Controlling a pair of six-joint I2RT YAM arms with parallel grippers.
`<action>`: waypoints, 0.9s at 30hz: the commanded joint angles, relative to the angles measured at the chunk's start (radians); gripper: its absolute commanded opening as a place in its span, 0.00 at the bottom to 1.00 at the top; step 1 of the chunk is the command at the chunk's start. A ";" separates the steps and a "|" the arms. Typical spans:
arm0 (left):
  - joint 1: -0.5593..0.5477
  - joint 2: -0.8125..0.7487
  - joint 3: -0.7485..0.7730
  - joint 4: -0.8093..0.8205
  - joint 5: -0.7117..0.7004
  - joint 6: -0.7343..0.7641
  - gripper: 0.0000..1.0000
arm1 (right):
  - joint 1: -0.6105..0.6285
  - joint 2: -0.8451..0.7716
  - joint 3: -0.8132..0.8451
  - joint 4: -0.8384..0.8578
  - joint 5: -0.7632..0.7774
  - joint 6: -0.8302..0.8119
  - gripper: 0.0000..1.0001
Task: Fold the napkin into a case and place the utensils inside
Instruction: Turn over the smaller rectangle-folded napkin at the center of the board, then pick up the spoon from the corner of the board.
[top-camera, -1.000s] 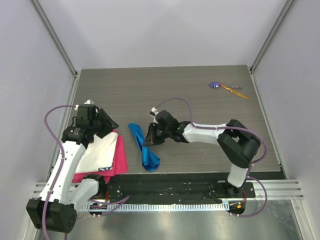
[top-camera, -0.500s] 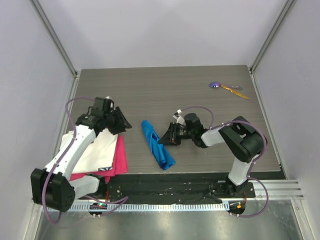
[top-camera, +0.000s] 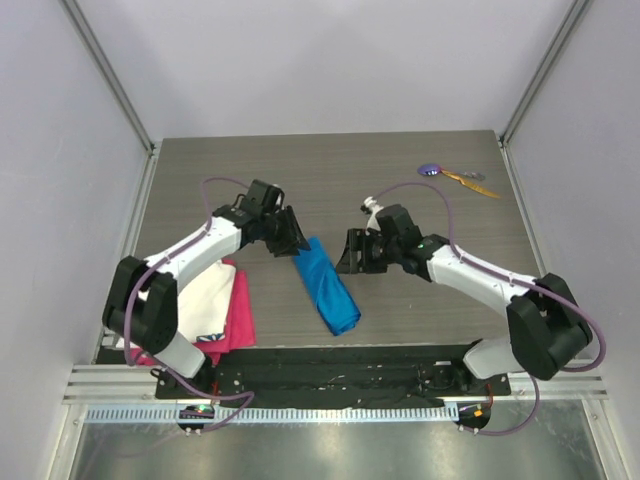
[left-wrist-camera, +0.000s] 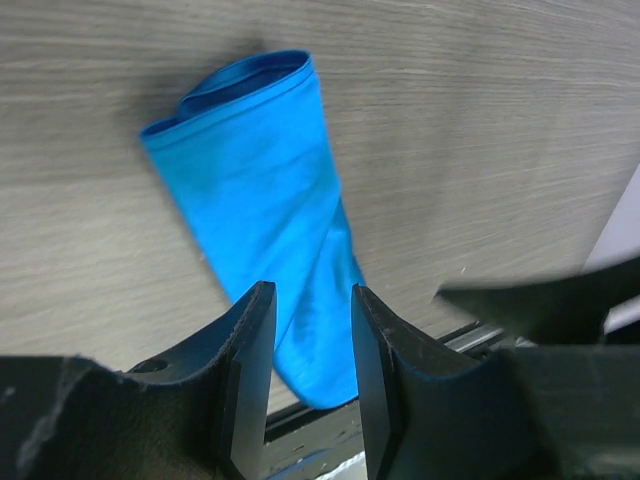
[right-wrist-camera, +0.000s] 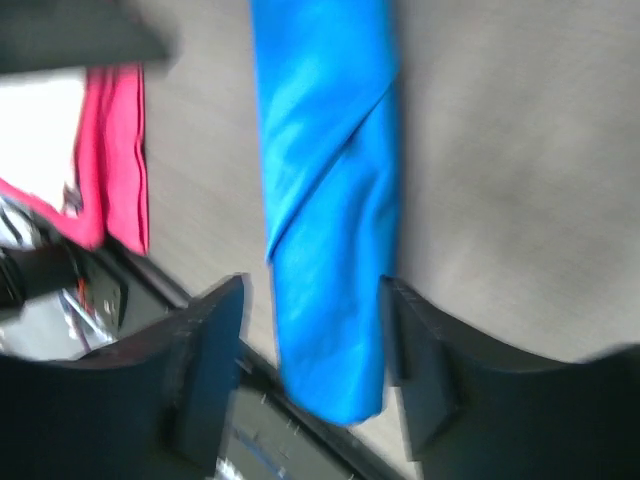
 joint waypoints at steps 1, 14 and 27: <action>-0.023 0.061 0.056 0.111 0.036 -0.030 0.40 | 0.169 -0.053 -0.022 -0.121 0.133 0.046 0.56; -0.022 0.215 0.079 0.134 -0.093 0.016 0.34 | 0.226 -0.119 -0.250 0.088 0.123 0.203 0.10; -0.040 -0.083 0.090 0.031 -0.024 0.141 0.50 | -0.235 -0.026 0.159 -0.181 0.447 0.198 0.73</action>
